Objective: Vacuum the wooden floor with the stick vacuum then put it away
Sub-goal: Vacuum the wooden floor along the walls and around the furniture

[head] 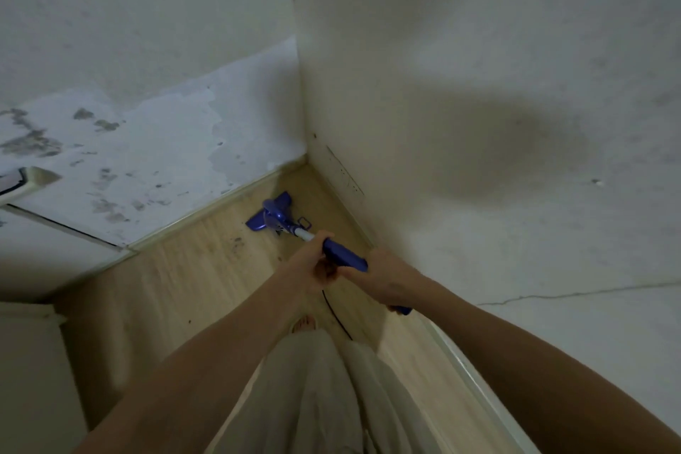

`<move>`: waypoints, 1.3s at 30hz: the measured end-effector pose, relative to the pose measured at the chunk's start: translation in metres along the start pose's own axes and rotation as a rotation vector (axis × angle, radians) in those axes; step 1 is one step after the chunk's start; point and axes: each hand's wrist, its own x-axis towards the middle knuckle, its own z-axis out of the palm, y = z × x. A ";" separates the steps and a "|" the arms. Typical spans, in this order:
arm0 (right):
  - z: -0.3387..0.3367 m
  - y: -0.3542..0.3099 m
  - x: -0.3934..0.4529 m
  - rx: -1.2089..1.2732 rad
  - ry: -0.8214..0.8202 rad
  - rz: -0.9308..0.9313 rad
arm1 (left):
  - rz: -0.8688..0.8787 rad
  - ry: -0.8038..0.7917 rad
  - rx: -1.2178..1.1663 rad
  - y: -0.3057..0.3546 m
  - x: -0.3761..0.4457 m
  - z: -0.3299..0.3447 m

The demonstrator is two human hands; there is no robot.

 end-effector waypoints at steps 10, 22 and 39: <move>0.011 0.042 -0.067 -0.049 -0.009 -0.021 | -0.035 0.015 0.065 -0.069 -0.041 0.012; 0.056 0.022 -0.069 0.261 0.047 0.078 | -0.032 0.011 0.186 -0.054 -0.045 -0.017; 0.063 -0.081 0.022 0.117 0.022 0.000 | 0.110 0.077 -0.115 0.043 -0.006 -0.080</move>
